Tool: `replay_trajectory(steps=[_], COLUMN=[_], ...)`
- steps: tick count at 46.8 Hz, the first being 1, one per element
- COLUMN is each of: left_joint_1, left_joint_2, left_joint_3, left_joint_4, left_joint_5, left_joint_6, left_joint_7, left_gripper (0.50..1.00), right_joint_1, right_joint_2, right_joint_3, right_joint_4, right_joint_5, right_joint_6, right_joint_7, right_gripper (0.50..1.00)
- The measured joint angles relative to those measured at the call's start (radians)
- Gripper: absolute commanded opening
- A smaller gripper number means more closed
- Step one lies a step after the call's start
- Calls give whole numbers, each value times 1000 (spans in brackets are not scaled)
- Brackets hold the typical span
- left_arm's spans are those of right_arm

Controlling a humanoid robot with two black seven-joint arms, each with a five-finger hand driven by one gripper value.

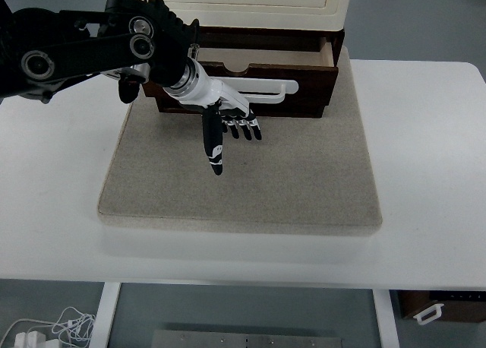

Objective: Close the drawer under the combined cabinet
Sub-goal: 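Push the brown drawer into the cabinet with the left hand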

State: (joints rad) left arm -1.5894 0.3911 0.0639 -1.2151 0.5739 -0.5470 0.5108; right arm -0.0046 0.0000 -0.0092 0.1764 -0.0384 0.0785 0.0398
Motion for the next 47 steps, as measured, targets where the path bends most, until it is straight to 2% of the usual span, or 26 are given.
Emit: replay_trajectory(steps=[47], left_joint_1=[12], left_joint_2=[-21], left_joint_3=[-24], left_joint_4=[191], left_joint_5=[20], left_joint_6=[13], left_joint_7=[-26], left_gripper=[996], right_joint_1=[0], right_joint_2=[0], right_joint_3=[0], right_joint_4=[0], right_joint_5=[0], right_joint_6=[0], right_joint_7=[0], right_gripper=[952])
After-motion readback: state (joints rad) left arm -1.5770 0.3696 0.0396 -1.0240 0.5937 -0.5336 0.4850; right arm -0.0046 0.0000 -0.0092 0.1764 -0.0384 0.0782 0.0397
